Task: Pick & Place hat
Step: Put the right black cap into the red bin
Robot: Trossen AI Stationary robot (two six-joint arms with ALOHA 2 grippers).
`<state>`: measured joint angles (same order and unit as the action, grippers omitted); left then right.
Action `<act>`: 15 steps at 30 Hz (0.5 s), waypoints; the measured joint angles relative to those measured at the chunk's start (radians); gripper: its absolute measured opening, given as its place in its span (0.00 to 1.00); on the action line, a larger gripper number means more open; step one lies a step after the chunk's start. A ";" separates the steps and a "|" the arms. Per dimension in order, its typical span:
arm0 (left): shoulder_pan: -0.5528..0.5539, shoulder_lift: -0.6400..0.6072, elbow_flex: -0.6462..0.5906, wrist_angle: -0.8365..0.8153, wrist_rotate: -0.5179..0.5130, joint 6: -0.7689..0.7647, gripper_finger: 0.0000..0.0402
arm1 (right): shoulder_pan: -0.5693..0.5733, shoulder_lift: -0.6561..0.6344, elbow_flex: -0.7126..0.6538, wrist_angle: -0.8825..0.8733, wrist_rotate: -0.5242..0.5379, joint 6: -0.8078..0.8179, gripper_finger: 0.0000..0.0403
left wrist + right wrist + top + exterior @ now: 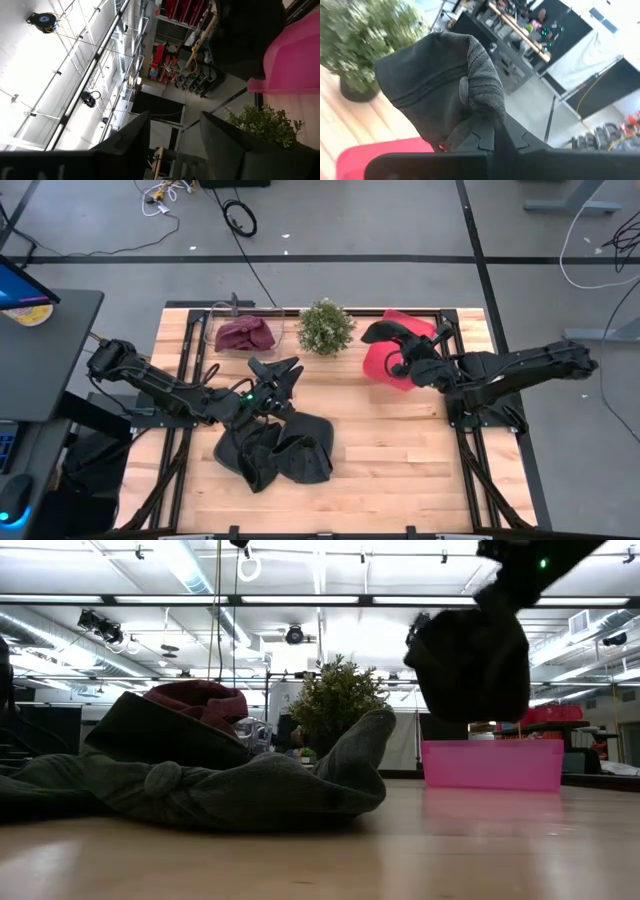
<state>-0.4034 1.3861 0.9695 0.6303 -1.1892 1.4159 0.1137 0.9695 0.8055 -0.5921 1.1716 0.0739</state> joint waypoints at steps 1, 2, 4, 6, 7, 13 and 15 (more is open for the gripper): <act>0.000 0.000 0.000 0.000 0.002 0.000 0.44 | -0.021 -0.014 -0.021 0.010 -0.011 -0.003 0.00; 0.000 0.000 0.000 0.000 0.004 0.000 0.44 | -0.042 -0.026 -0.042 0.019 -0.029 -0.003 0.00; 0.000 0.000 0.000 0.000 0.004 0.000 0.44 | -0.084 -0.043 -0.075 0.058 -0.071 -0.012 0.00; 0.000 0.000 0.000 0.000 0.007 0.000 0.44 | -0.130 -0.056 -0.114 0.107 -0.100 -0.052 0.00; 0.000 0.000 0.000 0.000 0.007 0.000 0.44 | -0.155 -0.060 -0.129 0.137 -0.123 -0.083 0.00; 0.000 0.000 0.000 0.000 0.008 0.000 0.44 | -0.298 -0.067 -0.208 0.294 -0.296 -0.240 0.00; 0.000 0.000 0.000 0.000 0.008 0.001 0.44 | -0.343 -0.067 -0.226 0.335 -0.341 -0.281 0.00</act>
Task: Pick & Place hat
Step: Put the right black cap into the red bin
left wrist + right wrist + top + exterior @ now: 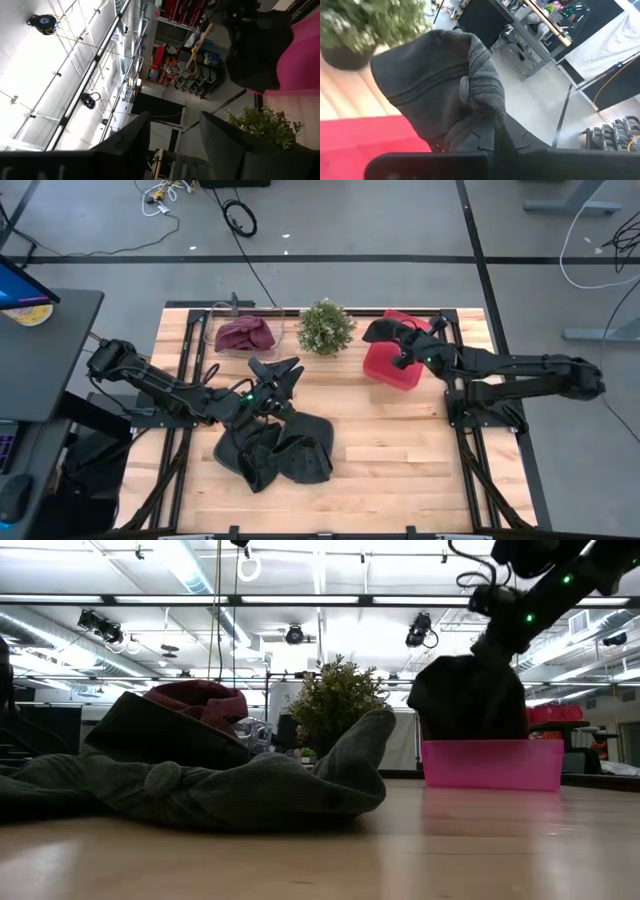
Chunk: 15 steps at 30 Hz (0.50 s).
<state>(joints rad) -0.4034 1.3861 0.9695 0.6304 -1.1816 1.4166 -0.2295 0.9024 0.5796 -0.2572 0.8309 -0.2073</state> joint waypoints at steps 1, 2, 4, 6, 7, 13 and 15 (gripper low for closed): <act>0.000 0.000 0.000 0.000 0.000 0.000 0.44 | -0.021 0.000 -0.010 0.012 -0.016 -0.018 0.00; 0.000 0.000 0.000 0.000 0.000 0.000 0.44 | -0.042 0.000 -0.020 0.020 -0.034 -0.037 0.00; 0.000 0.000 0.000 0.000 0.000 0.001 0.44 | -0.081 0.000 -0.037 0.042 -0.072 -0.069 0.00; 0.000 0.000 0.000 0.000 0.000 0.000 0.44 | -0.115 0.000 -0.050 0.053 -0.113 -0.087 0.00; 0.000 0.000 0.000 0.000 0.000 0.000 0.44 | -0.129 0.000 -0.056 0.054 -0.119 -0.088 0.00; 0.003 0.000 0.000 0.000 0.004 0.001 0.44 | -0.176 0.000 -0.129 0.169 -0.113 -0.143 0.00; 0.004 0.000 0.000 0.000 0.008 0.000 0.44 | -0.183 0.000 -0.157 0.216 -0.136 -0.138 0.00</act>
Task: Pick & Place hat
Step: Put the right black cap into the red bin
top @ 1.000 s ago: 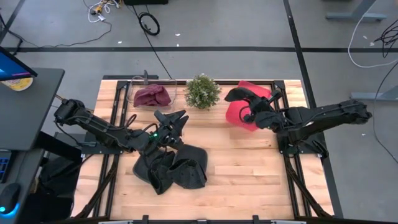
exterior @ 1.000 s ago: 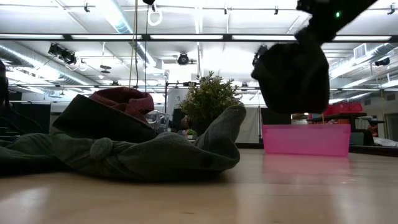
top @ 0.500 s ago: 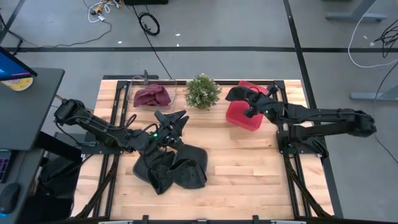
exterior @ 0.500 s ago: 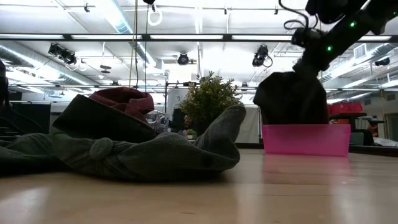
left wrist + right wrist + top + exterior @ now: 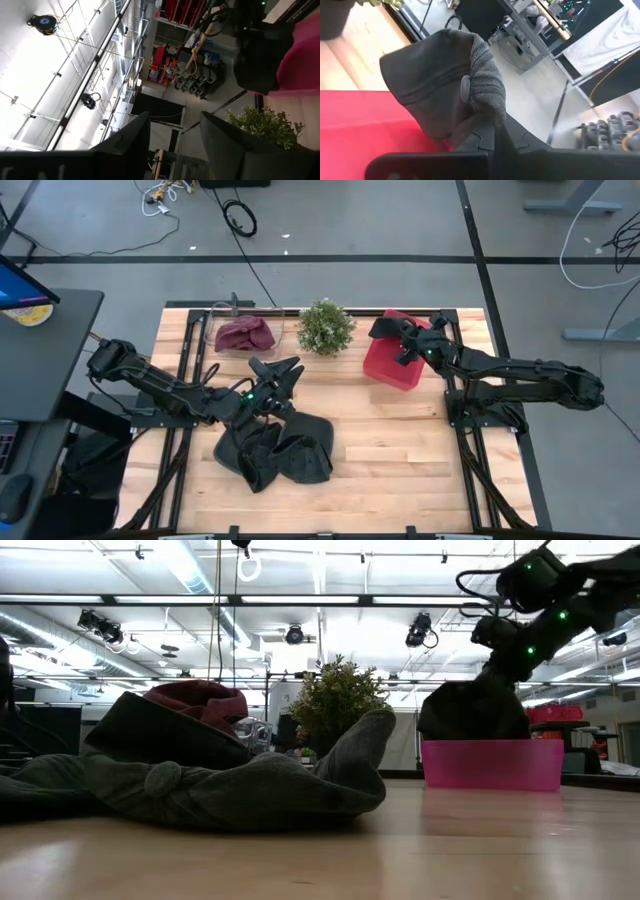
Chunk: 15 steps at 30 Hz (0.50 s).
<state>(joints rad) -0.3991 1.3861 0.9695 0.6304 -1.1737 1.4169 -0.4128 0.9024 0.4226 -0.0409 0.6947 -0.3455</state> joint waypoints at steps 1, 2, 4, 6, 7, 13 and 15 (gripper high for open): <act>0.001 0.000 0.000 0.000 0.001 0.000 0.44 | -0.001 0.000 -0.015 0.018 -0.014 0.016 0.00; 0.001 0.000 0.000 0.000 0.001 0.001 0.44 | -0.004 0.000 -0.031 0.031 -0.027 0.033 0.00; 0.003 0.000 0.000 0.000 0.003 0.001 0.44 | -0.014 0.000 -0.061 0.044 -0.045 0.065 0.00; 0.006 0.000 0.000 0.000 0.013 0.001 0.44 | -0.029 0.000 -0.088 0.056 -0.067 0.105 0.00; 0.006 0.000 0.000 0.000 0.021 0.000 0.44 | -0.038 0.000 -0.101 0.058 -0.079 0.125 0.00; 0.012 0.000 0.000 0.000 0.053 0.000 0.44 | -0.084 0.001 -0.137 0.048 -0.093 0.208 0.00; 0.012 0.000 0.000 0.000 0.050 -0.001 0.44 | -0.085 0.001 -0.137 0.049 -0.092 0.208 0.00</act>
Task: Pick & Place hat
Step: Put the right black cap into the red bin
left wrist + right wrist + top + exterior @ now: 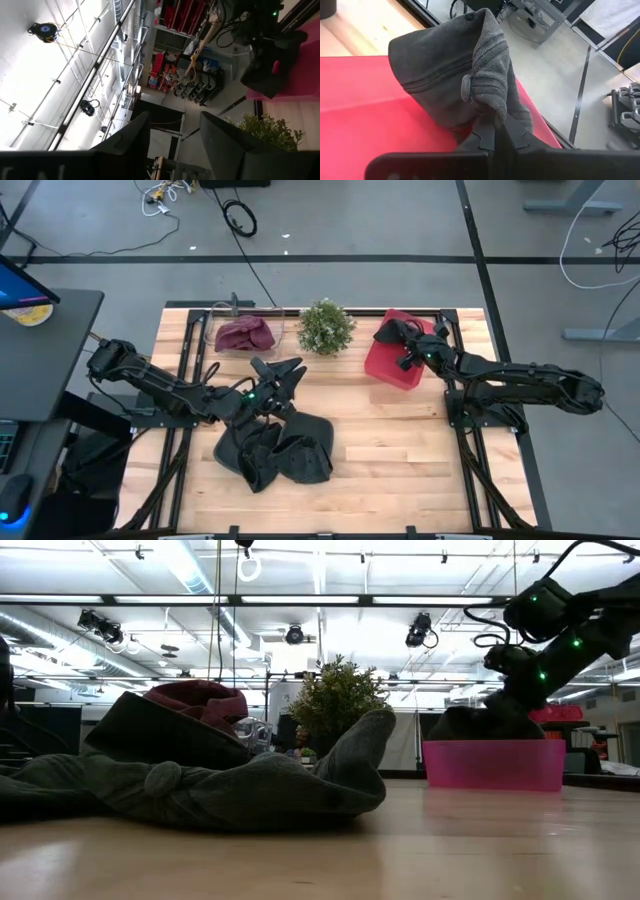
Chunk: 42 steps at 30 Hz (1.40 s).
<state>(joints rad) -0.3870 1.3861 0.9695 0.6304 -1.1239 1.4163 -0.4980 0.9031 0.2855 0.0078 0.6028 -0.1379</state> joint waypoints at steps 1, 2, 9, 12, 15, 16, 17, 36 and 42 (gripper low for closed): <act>0.000 0.000 0.000 0.000 -0.005 0.000 0.44 | 0.000 0.000 0.000 0.002 0.007 -0.001 0.00; 0.000 0.000 0.000 0.000 -0.009 0.000 0.44 | 0.000 0.000 0.000 0.005 0.012 -0.005 0.00; 0.000 0.000 0.000 0.000 -0.031 0.001 0.44 | 0.000 0.000 0.000 0.047 -0.034 -0.088 0.00; 0.001 0.000 0.000 0.000 -0.033 0.001 0.44 | 0.000 0.000 0.000 0.035 -0.035 -0.090 0.00; 0.005 0.000 0.000 0.000 -0.035 0.001 0.44 | 0.000 0.000 0.000 0.053 -0.033 -0.091 0.00; 0.009 0.000 0.000 0.000 -0.035 0.001 0.44 | 0.000 0.000 0.000 0.055 -0.023 -0.090 0.00; 0.011 0.000 0.000 0.000 -0.035 0.001 0.44 | 0.001 0.000 0.000 0.052 0.002 -0.083 0.00; 0.033 0.000 0.000 0.000 -0.035 -0.019 0.44 | -0.010 0.000 0.000 -0.087 -0.040 0.125 0.00; 0.032 0.000 0.000 0.000 -0.037 -0.019 0.44 | -0.010 0.000 0.000 -0.094 -0.024 0.183 0.08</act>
<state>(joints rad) -0.3546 1.3865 0.9695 0.6300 -1.1609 1.3972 -0.5076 0.9035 0.2852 -0.0862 0.5789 0.0456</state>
